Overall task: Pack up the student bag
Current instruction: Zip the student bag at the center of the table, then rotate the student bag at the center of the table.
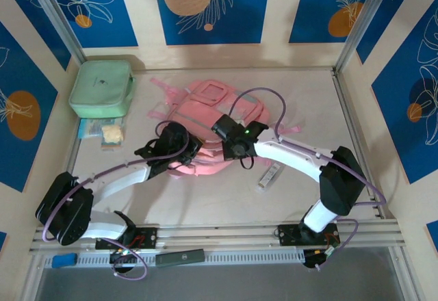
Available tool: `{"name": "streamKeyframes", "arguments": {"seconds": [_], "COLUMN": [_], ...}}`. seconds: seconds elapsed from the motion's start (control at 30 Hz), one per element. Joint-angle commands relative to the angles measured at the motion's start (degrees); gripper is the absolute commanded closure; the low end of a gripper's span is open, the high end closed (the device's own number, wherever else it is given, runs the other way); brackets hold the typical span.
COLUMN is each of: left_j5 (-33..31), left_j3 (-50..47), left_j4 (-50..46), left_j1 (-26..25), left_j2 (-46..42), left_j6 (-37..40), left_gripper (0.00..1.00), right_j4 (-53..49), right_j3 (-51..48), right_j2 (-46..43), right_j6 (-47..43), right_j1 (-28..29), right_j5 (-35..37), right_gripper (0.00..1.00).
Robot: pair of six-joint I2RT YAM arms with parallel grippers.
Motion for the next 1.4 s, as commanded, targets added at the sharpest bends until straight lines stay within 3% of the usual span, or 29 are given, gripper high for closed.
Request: {"name": "streamKeyframes", "arguments": {"seconds": [0.0, 0.23, 0.37, 0.6, 0.63, 0.7, 0.77, 0.93, 1.0, 1.13, 1.37], "left_j5": [0.2, 6.8, 7.3, 10.1, 10.5, 10.7, 9.5, 3.7, 3.1, 3.0, 2.0], "left_j3": [-0.7, -1.4, -0.2, 3.0, 3.3, 4.0, 4.0, 2.5, 1.8, 1.5, 2.1], "left_j4": [-3.4, -4.0, -4.9, -6.7, -7.0, -8.8, -11.5, -15.7, -15.8, -16.6, -17.3], "left_j1": [3.1, 7.2, 7.7, 8.0, 8.1, 8.2, 8.3, 8.6, 8.7, 8.8, 9.0], "left_j2": [-4.0, -4.6, -4.3, -2.7, -2.7, -2.7, -3.7, -8.2, -9.1, -9.9, -9.7], "left_j6": [4.2, 8.1, 9.7, 14.0, 14.7, 16.7, 17.8, 18.9, 18.9, 19.0, 21.1], "left_gripper": [1.0, 1.0, 1.0, 1.0, 0.98, 0.84, 0.75, 0.74, 0.74, 0.76, 0.76], "right_j4": [-3.4, 2.7, 2.7, 3.2, 2.2, 1.0, 1.0, 2.7, 4.4, 5.0, 6.7], "right_j3": [-1.5, -1.2, 1.9, 2.2, 2.4, 2.5, 2.7, 5.8, 7.1, 11.2, 16.2], "right_j2": [-1.9, -0.5, 3.5, -0.2, -0.7, -1.6, -2.2, -1.3, 0.2, 5.3, 13.4], "right_j6": [0.0, -5.3, -5.8, -10.7, -10.1, -8.3, -7.3, -2.0, 0.1, 2.8, 3.3], "right_j1": [-4.8, -13.5, -16.8, -10.5, -10.5, -11.3, -12.4, -14.9, -15.8, -17.6, -18.6], "right_j5": [3.2, 2.0, 1.6, -2.9, -4.6, -8.3, -14.5, -26.1, -30.3, -32.9, -37.5], "right_gripper": [1.0, 1.0, 1.0, 1.0, 0.98, 0.91, 0.83, 0.53, 0.46, 0.41, 0.44]}}
